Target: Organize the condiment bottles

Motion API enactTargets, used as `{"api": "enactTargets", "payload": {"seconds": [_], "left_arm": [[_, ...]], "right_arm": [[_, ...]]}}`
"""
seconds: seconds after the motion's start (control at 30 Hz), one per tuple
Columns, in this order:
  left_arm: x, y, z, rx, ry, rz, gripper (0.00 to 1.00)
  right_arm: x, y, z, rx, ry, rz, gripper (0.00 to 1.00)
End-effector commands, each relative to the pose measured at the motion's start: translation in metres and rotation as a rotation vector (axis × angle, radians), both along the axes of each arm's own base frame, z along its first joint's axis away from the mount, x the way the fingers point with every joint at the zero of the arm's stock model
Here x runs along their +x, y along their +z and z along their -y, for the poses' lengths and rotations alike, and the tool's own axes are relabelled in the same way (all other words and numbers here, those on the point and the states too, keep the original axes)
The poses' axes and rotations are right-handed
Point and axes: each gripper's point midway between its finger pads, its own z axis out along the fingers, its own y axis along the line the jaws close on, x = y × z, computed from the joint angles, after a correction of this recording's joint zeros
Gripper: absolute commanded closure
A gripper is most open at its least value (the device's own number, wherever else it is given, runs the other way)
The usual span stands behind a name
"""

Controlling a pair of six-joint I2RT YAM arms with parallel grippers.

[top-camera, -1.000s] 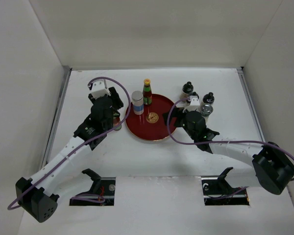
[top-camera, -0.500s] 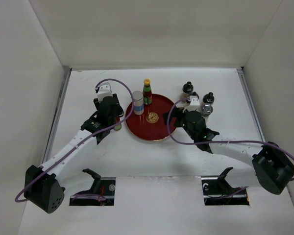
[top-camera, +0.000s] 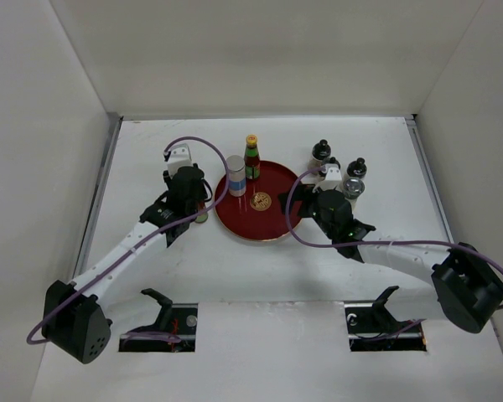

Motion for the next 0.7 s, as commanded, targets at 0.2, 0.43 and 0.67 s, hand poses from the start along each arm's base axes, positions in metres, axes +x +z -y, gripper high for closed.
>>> {"api": "enactTargets", "payload": {"seconds": [0.2, 0.43, 0.67], "left_arm": [[-0.004, 0.049, 0.001, -0.031, -0.008, 0.113, 0.85], [-0.011, 0.119, 0.018, -0.019, -0.051, 0.252, 0.86], [-0.003, 0.121, 0.067, -0.033, -0.143, 0.265, 0.86]], "right_arm": [[0.005, 0.028, 0.000, 0.058, -0.014, 0.065, 0.00], [0.005, 0.026, 0.000, 0.055, -0.015, 0.059, 0.00], [0.004, 0.028, 0.002, 0.058, -0.016, 0.061, 0.00]]}}
